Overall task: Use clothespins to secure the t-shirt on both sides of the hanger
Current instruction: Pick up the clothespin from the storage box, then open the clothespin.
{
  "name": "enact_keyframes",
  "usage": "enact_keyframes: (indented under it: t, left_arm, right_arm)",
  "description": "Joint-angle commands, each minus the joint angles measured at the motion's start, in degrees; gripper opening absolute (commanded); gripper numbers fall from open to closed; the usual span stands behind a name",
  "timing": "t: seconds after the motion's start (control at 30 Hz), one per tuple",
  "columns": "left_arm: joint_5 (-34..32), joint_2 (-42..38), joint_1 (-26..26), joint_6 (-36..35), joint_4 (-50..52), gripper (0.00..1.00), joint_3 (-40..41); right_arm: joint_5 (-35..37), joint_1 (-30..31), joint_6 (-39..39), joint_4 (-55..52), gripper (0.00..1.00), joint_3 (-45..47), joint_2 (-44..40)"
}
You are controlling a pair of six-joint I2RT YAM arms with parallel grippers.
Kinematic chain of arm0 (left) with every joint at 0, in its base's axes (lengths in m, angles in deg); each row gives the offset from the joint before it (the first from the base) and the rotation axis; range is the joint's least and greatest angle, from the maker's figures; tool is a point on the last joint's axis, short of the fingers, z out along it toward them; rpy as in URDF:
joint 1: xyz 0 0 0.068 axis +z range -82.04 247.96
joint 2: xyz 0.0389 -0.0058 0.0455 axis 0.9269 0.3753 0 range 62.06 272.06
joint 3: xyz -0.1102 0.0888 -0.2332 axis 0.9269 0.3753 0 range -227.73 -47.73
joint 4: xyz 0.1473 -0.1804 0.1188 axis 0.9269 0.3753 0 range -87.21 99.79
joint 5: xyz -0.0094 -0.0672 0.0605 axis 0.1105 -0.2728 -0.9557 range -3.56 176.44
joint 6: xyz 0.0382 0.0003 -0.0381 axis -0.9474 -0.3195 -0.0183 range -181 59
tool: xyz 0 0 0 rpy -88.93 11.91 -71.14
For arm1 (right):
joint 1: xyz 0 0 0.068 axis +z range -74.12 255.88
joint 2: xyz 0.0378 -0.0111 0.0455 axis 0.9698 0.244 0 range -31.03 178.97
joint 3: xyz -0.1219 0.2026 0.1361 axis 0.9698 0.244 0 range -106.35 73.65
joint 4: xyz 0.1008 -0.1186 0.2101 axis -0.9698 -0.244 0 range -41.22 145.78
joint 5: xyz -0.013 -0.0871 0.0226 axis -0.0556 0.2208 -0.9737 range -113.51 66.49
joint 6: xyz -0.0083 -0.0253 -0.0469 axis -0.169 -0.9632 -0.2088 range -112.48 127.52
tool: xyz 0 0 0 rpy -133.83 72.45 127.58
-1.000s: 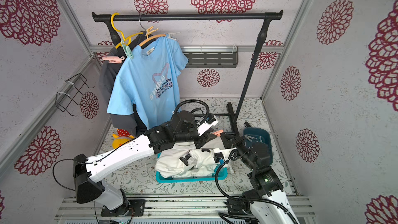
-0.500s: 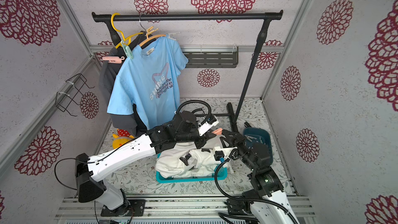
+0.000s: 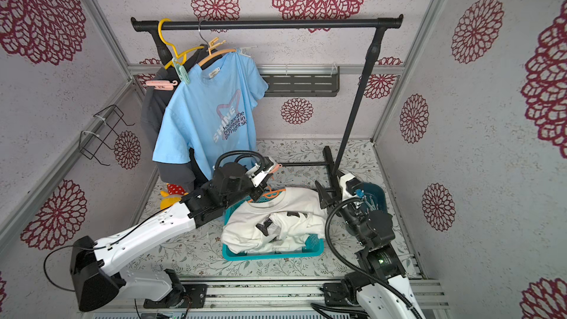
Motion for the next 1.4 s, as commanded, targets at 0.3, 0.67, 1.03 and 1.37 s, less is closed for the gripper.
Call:
enact_keyframes:
  t: [0.3,0.67,1.03,1.37]
  left_arm:
    - [7.54,-7.99,2.09,-12.25,-19.39,0.0,10.1]
    - [10.19,-8.06,2.0,-11.02,-19.54,0.0,10.34]
    - [13.02,-7.99,1.9,-7.55,-21.62,0.0,10.95]
    - [13.72,-8.34,1.88,-6.98,-22.78,0.0,11.66]
  right_arm:
    - [-13.86,5.01,48.01,15.71,0.73,-6.98,14.83]
    - [-8.71,14.62,46.42,19.47,0.75,-9.89,21.27]
    - [-5.83,18.83,44.03,22.04,0.7,-12.43,25.13]
    - [-2.24,19.1,45.68,25.2,0.64,-13.13,28.11]
